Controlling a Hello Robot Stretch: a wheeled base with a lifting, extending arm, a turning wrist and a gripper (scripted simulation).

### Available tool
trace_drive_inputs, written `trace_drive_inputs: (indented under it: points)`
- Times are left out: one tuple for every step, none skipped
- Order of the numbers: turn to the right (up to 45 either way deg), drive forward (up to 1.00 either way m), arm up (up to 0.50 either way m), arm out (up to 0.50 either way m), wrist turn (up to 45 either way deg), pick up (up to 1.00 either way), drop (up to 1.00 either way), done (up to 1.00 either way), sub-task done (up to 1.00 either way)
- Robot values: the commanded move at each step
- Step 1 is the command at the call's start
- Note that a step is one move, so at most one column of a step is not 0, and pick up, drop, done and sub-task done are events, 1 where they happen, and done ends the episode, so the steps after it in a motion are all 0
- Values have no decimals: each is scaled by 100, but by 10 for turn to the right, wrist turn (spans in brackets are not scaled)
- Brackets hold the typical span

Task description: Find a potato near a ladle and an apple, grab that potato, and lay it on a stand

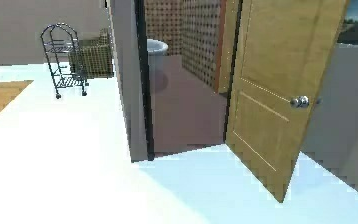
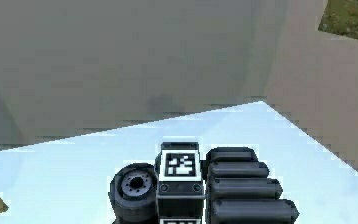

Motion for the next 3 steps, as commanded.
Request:
trace_drive_inputs:
  points:
    - [0, 100, 0, 0, 0, 0, 0, 0, 0]
    - [30, 0, 0, 0, 0, 0, 0, 0, 0]
    - [0, 100, 0, 0, 0, 0, 0, 0, 0]
